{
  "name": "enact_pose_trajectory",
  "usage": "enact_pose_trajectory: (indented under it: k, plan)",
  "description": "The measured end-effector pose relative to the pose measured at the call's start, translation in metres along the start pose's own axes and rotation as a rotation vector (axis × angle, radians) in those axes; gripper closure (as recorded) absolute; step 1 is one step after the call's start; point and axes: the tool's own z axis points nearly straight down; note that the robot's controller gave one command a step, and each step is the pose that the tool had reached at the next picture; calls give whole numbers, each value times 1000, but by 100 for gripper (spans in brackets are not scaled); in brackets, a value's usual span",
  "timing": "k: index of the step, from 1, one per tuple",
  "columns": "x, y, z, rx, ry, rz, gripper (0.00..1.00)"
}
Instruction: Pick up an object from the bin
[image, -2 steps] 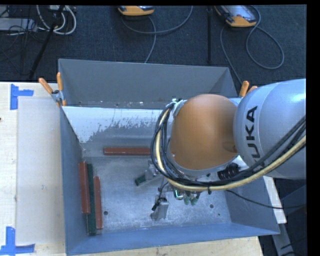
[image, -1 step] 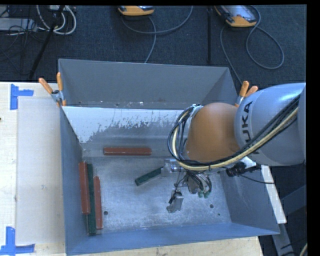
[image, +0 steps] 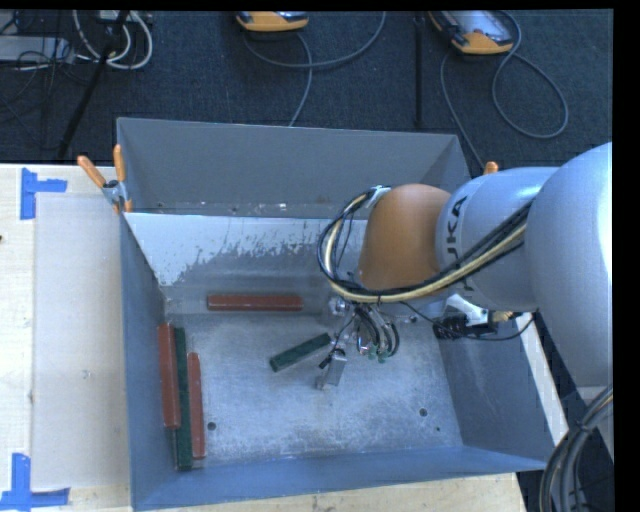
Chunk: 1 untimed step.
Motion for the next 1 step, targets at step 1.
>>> enact_pose_trajectory:
  k: [1]
  plan:
    - [-1, 0, -1, -1, -1, 3, 100]
